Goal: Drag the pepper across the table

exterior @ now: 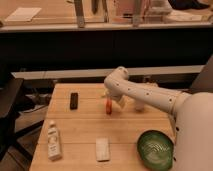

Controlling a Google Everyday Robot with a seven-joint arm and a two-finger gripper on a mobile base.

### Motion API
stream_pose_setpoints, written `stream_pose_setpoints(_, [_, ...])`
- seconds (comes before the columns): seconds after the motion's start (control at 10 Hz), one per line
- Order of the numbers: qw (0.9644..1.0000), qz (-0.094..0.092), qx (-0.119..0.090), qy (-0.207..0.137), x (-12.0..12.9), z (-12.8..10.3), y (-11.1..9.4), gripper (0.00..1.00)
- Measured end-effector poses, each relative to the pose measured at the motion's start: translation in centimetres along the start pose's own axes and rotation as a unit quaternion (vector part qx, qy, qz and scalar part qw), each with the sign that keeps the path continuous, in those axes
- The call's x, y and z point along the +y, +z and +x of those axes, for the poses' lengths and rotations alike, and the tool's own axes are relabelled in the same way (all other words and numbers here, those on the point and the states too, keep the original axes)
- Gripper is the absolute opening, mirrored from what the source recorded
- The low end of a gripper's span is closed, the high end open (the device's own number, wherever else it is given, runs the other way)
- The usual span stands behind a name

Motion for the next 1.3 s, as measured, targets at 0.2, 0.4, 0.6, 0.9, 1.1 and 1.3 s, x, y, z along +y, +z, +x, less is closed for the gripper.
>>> stream_pose_setpoints(0.2, [0.9999, -0.001, -0.002, -0.011, -0.4, -0.1, 0.6, 0.80])
stream_pose_setpoints(0.4, [0.9998, -0.003, -0.005, -0.021, -0.6, -0.1, 1.2, 0.80])
stream_pose_setpoints(0.6, [0.9992, -0.005, -0.008, -0.038, -1.2, -0.5, 2.1, 0.80])
stream_pose_setpoints(0.9, [0.9985, -0.006, -0.010, -0.053, -1.6, -0.6, 2.8, 0.80])
stream_pose_setpoints(1.1, [0.9978, -0.007, -0.013, -0.064, -1.9, -0.8, 3.4, 0.80])
stream_pose_setpoints(1.3, [0.9970, -0.008, -0.016, -0.075, -2.2, -1.1, 3.9, 0.80])
